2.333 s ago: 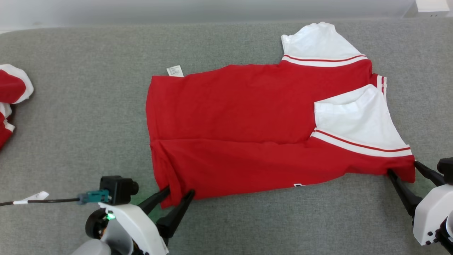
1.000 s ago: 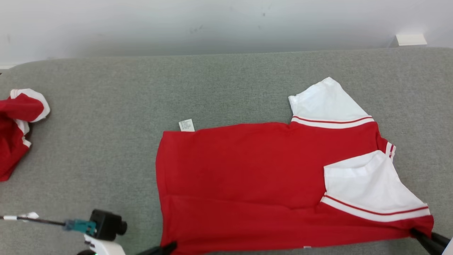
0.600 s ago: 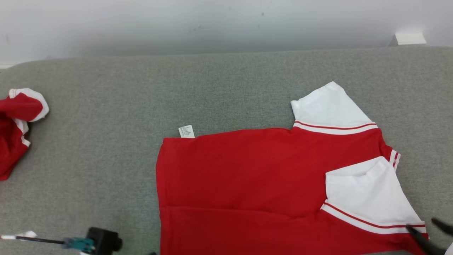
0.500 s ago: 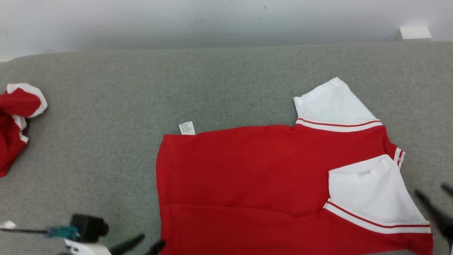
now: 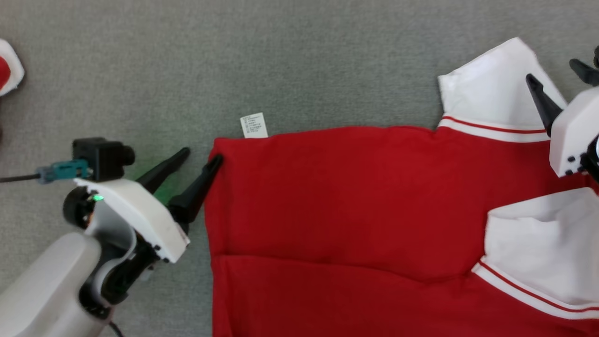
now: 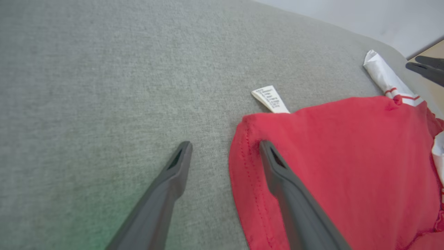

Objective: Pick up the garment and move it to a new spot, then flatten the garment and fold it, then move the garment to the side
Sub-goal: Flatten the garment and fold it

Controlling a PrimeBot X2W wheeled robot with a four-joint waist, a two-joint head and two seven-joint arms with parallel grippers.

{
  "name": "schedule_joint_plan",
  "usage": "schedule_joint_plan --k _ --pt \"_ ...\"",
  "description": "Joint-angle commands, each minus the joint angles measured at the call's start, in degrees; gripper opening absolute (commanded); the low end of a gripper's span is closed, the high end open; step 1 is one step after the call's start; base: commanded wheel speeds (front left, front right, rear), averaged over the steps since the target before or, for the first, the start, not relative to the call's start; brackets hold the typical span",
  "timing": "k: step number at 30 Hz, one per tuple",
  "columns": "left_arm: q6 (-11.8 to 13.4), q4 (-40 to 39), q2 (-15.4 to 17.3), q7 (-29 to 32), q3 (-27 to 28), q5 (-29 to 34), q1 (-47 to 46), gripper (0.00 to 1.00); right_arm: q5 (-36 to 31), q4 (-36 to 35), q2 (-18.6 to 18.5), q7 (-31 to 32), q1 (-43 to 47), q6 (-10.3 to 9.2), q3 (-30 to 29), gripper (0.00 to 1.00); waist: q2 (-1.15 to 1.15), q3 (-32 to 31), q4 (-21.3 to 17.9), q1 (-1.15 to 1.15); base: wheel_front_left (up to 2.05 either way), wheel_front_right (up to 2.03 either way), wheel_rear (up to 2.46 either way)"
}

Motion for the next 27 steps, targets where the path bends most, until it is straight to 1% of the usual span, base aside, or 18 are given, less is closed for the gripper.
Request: schedule_joint_plan --k 1,6,12,20,23,27 --pt "-0.69 1.25 -0.99 0.06 -0.54 0.80 -1.50 1.00 -1.30 3.29 0.74 -0.93 -2.31 -0.16 0.31 1.00 0.00 3.30 2.22 -0.01 0.00 0.00 0.00" --pt "-2.81 5.40 -4.22 0.68 -2.83 1.70 -4.98 1.00 -4.12 14.22 2.52 -3.61 -7.21 -0.15 1.64 1.00 0.00 4.26 3.69 -0.01 0.00 0.00 0.00" --pt "-4.33 8.40 -5.36 1.29 -4.15 1.62 -6.30 1.00 -2.81 21.47 3.02 -5.13 -8.38 -0.13 3.13 1.00 0.00 3.94 3.80 -0.01 0.00 0.00 0.00" --pt "-5.31 9.22 -5.56 2.85 -4.98 0.95 -6.97 1.00 4.92 23.91 5.91 -2.49 -8.00 0.25 5.78 1.00 0.00 3.20 3.23 -0.01 0.00 0.00 0.00" --pt "-5.62 9.32 -5.92 3.35 -5.40 0.90 -7.63 1.00 6.62 24.23 6.28 -1.87 -7.87 0.25 6.43 1.00 0.00 2.94 3.05 -0.01 0.00 0.00 0.00" --pt "-5.97 8.33 -5.99 3.72 -5.41 0.53 -8.39 1.00 7.47 24.53 5.96 -2.79 -7.48 0.26 7.24 1.00 0.00 2.31 2.96 -0.01 0.00 0.00 0.00"
